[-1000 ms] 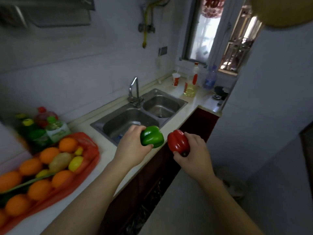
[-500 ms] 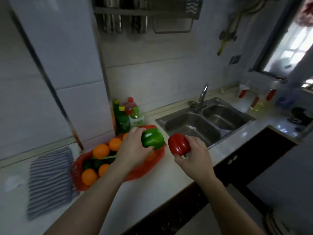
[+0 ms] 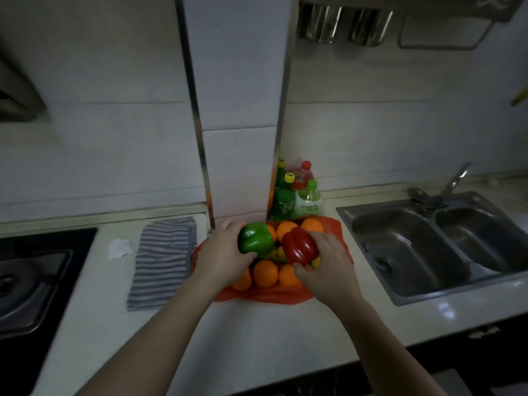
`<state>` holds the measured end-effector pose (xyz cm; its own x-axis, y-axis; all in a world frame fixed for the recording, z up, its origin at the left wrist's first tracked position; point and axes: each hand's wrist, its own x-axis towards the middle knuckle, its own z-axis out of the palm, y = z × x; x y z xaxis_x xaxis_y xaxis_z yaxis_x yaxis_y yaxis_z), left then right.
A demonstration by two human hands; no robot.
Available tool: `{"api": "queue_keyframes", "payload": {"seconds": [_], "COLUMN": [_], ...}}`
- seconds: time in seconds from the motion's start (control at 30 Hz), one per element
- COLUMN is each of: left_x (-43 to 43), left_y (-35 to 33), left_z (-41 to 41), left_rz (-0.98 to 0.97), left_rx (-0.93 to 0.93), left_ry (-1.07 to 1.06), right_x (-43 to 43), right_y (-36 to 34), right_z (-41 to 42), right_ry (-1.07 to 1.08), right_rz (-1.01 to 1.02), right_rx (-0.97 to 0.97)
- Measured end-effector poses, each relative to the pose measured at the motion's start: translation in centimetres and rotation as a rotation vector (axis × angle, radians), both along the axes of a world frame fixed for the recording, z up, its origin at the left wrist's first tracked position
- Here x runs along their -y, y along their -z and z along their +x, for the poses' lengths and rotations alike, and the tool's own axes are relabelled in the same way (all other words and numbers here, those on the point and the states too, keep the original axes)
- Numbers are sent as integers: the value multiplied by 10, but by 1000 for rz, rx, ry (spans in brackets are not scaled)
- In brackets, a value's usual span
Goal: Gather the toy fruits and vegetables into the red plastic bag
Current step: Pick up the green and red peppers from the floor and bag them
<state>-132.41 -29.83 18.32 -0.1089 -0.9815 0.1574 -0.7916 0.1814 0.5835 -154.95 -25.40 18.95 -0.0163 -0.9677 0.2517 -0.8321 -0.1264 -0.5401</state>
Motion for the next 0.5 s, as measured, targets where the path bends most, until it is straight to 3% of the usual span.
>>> {"api": "queue_keyframes", "payload": {"seconds": [0.5], "left_x": [48], "left_y": [42], "left_z": [4], "left_rz": [152], "left_rx": [95], "left_ry": [-243], "right_x": [111], "right_y": [62], "right_z": [2], "right_ry": [-271], "right_rz": [196], "right_rx": [3]}}
